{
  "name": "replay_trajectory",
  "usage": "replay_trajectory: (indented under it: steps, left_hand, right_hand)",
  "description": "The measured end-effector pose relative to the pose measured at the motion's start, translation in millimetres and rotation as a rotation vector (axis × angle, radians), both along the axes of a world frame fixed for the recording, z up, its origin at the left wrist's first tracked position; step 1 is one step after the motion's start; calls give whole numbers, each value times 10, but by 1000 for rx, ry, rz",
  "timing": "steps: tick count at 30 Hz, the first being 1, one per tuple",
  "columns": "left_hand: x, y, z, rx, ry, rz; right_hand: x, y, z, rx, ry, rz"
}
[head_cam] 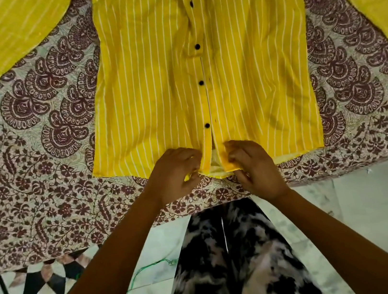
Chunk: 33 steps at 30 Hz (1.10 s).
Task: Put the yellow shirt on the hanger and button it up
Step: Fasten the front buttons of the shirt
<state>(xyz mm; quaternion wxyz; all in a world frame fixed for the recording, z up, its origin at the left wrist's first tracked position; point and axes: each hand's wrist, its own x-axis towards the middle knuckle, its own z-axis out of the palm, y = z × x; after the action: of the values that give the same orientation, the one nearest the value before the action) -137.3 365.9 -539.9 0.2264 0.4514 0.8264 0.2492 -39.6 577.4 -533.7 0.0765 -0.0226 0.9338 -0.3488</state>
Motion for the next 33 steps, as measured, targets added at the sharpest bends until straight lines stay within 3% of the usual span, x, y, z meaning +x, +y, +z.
replay_trajectory:
  steps: [4,10,13,18,22,26,30,33]
  left_hand:
    - [75,-109,-13,-102,124,-149]
    - [246,5,-86,-297,149,-67]
    - [171,171,-13,-340,24,61]
    - [-71,502,-4,-214,-77,421]
    - [-208,676,-123,-224,-182,556]
    - [-207,721,-168,-269,-167,576]
    - [-222,733,-160,-302,-172,546]
    - [-240,722,-156,-196,-250,668]
  right_hand:
    - [25,-74,-34,16,-103,201]
    - [-43,-81,-99,119,-233,250]
    - [-104,-56,-91,124,-239,273]
    - [-206,-131,-122,88,-226,89]
    - [-505,-229,-134,174,-300,-140]
    - [-661,-365,-139,361,-509,-115]
    - [-650,-352,-144,265,-487,-171]
    - [-539,-228,-139,179,-455,-108]
